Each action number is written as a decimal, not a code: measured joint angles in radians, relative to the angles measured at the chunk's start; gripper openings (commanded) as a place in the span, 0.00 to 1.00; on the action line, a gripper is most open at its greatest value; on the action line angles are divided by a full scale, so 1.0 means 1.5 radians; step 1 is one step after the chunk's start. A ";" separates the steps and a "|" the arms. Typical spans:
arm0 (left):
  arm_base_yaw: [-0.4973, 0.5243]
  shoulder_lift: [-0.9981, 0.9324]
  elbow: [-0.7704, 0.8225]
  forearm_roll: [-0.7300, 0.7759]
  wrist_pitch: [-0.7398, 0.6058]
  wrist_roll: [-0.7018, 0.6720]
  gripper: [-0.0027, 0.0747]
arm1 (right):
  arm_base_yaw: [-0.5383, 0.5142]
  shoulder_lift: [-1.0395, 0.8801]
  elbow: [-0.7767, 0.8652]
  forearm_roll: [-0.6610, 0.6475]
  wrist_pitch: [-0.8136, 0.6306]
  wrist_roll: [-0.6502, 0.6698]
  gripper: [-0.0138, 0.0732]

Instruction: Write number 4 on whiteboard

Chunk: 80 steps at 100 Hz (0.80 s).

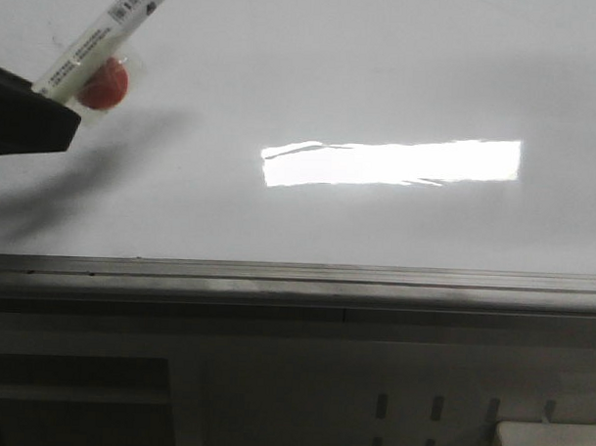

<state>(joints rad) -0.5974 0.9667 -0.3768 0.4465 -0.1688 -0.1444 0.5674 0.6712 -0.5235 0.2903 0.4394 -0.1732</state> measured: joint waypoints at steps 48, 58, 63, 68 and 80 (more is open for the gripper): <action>-0.015 -0.035 0.094 0.222 -0.227 0.000 0.01 | 0.248 0.202 -0.137 0.001 -0.102 -0.007 0.61; -0.015 -0.026 0.095 0.251 -0.240 0.001 0.01 | 0.260 0.227 -0.155 -0.001 -0.118 -0.015 0.61; -0.015 -0.022 0.095 0.258 -0.245 0.001 0.01 | 0.263 0.242 -0.163 -0.001 -0.123 -0.019 0.61; -0.015 -0.017 0.095 0.261 -0.249 0.001 0.01 | 0.263 0.257 -0.171 -0.001 -0.127 -0.024 0.61; -0.015 -0.014 0.095 0.263 -0.252 0.001 0.01 | 0.263 0.292 -0.184 -0.001 -0.132 -0.030 0.61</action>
<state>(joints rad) -0.6203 0.9461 -0.2337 0.8407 -0.5473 -0.1426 0.9625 1.1099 -0.7992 0.2893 0.2422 -0.2178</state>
